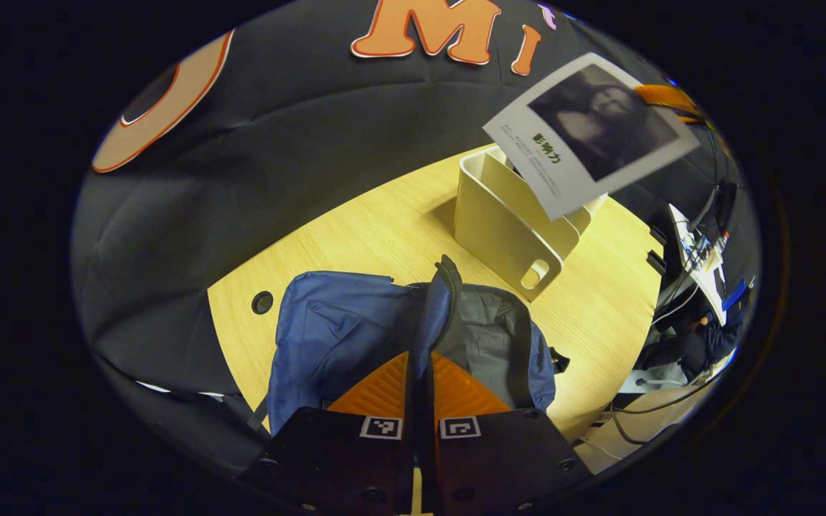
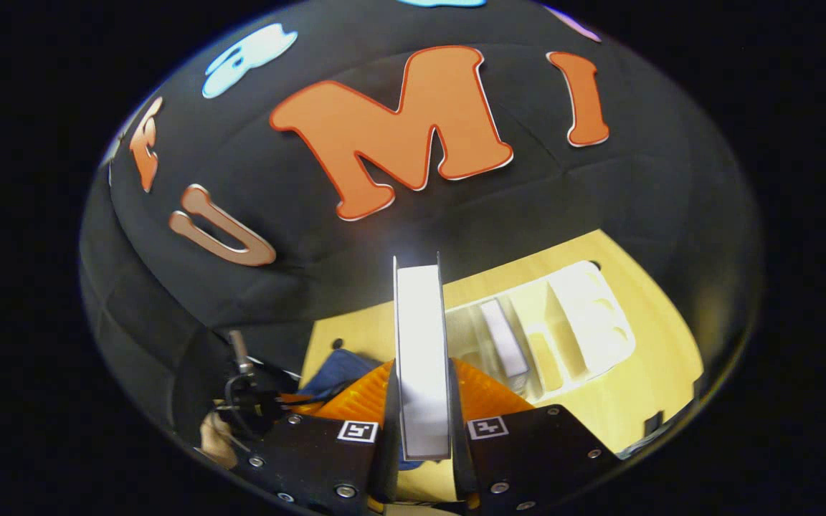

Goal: Open the schoolbag, grab two books from the bookshelf and put them into the schoolbag.

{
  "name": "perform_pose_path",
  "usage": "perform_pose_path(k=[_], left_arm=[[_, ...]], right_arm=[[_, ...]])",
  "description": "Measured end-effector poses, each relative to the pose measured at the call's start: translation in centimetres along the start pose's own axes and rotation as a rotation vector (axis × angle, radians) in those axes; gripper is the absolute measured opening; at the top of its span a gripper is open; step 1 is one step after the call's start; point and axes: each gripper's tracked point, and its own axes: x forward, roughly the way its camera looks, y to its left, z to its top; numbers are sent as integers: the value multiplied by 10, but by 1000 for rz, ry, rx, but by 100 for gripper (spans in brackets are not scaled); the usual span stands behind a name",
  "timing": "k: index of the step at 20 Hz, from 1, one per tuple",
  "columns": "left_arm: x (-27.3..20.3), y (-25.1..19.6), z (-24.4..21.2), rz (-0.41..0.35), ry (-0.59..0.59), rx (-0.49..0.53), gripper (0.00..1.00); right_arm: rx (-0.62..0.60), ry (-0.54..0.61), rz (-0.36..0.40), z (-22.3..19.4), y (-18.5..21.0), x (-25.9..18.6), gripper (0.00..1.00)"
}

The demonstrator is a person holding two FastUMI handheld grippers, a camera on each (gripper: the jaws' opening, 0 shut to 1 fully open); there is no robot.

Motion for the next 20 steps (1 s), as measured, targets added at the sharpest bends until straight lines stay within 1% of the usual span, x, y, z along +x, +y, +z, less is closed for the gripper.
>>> perform_pose_path(k=[1,2,4,6,8,11,15,18,19,20], left_arm=[[-3,1,3,9,-7,10,5],[-8,1,7,22,-13,21,5],[-16,2,14,44,-22,53,5],[-21,2,20,60,-26,73,5],[-23,-3,24,63,-22,80,5],[-31,-6,36,80,-33,112,5],[-43,-21,52,68,-53,168,5],[-46,-26,56,74,-56,199,5],[-47,-26,56,79,-57,207,5],[-47,-26,55,82,-53,216,5]], right_arm=[[35,17,40,-22,5,-7,31],[71,36,68,-45,7,-4,31],[133,81,110,-93,7,1,31],[189,120,136,-144,5,25,30],[298,153,171,-178,11,50,30],[436,148,194,-208,10,88,30],[540,172,253,-239,38,124,30],[527,147,232,-242,59,152,30],[513,142,220,-244,64,162,41],[497,149,205,-248,71,171,36]])
